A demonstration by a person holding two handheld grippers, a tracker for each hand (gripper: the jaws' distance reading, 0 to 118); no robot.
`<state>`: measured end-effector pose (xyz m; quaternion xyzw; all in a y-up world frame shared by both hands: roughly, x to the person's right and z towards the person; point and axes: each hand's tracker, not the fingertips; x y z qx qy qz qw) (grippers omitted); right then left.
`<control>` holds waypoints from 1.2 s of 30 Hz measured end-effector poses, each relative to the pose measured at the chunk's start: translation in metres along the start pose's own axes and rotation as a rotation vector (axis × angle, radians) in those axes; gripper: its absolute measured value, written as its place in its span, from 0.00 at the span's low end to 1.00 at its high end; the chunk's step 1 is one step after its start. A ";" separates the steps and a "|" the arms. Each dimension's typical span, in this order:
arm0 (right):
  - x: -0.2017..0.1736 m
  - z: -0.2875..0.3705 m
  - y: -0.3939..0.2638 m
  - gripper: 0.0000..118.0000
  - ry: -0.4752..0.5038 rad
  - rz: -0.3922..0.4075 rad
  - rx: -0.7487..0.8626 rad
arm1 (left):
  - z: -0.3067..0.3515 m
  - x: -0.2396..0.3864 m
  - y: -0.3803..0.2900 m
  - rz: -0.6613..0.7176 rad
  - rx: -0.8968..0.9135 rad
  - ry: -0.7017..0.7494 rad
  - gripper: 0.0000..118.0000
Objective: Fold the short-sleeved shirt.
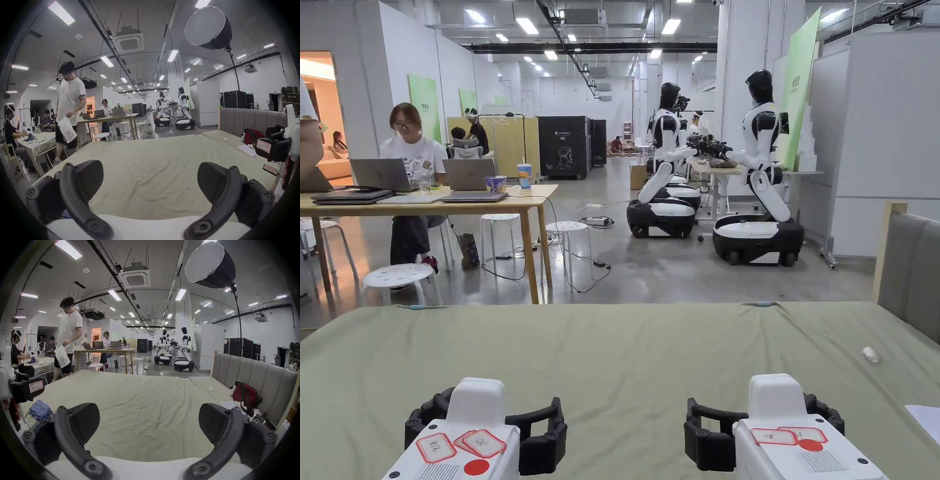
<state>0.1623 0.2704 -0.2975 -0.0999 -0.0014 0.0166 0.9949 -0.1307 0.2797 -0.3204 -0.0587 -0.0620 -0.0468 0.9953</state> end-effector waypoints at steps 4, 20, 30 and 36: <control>-0.007 0.001 0.006 1.00 0.017 0.025 -0.013 | 0.001 -0.002 0.001 -0.002 0.012 0.016 1.00; -0.019 -0.004 0.016 1.00 -0.060 -0.073 -0.071 | 0.000 -0.005 -0.004 0.011 -0.020 0.021 1.00; -0.030 0.002 0.024 1.00 -0.129 -0.024 -0.070 | -0.003 -0.005 -0.005 0.015 -0.026 0.019 1.00; -0.028 0.008 0.030 1.00 -0.109 -0.062 -0.040 | -0.004 -0.005 -0.005 0.011 -0.025 0.019 1.00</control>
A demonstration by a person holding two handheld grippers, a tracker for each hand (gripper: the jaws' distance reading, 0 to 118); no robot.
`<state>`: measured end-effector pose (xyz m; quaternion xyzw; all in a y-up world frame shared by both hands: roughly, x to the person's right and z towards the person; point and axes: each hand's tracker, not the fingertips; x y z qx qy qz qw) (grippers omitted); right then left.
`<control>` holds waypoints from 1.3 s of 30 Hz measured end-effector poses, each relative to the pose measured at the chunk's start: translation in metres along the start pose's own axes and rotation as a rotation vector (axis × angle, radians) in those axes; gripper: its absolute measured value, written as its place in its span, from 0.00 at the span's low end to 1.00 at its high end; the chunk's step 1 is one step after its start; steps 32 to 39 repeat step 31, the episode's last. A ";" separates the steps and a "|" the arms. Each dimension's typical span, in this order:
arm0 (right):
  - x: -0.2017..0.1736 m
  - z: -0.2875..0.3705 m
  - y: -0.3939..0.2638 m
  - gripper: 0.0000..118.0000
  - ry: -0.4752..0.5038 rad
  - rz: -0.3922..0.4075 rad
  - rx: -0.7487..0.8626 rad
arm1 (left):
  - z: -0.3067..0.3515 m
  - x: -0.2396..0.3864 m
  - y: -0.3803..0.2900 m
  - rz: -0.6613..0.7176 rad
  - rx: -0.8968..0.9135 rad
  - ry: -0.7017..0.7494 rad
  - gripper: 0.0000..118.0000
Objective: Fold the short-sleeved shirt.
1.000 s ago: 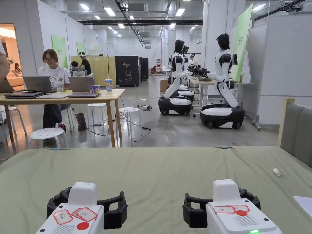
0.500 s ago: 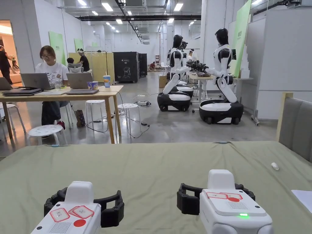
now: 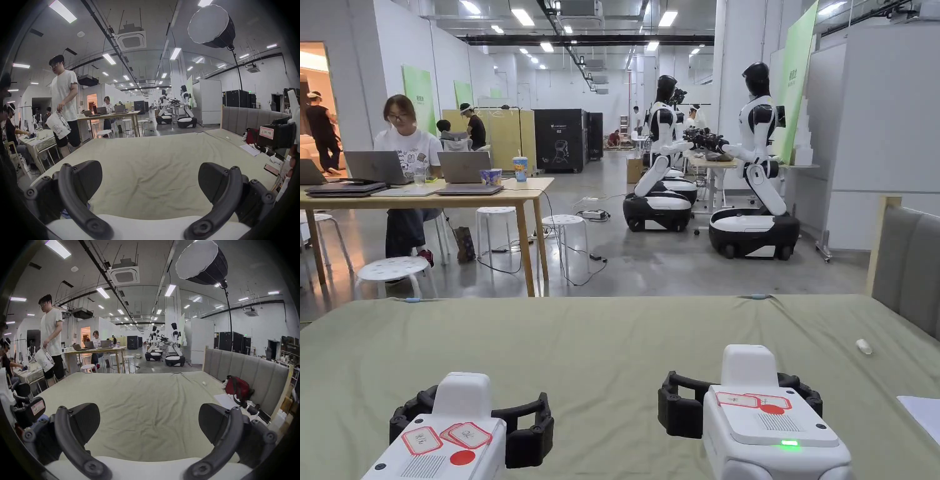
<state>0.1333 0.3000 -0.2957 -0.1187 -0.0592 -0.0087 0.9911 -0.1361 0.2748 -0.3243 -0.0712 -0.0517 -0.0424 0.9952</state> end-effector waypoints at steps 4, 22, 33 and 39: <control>0.000 -0.002 -0.001 1.00 -0.009 0.013 0.018 | 0.000 -0.001 -0.001 0.001 0.001 0.003 1.00; -0.005 -0.002 -0.008 1.00 -0.018 0.061 0.043 | 0.005 0.001 0.001 0.005 0.016 -0.006 1.00; -0.008 0.001 -0.007 1.00 0.021 0.046 0.046 | 0.005 0.000 0.000 0.003 0.015 -0.004 1.00; -0.008 0.001 -0.007 1.00 0.021 0.046 0.046 | 0.005 0.000 0.000 0.003 0.015 -0.004 1.00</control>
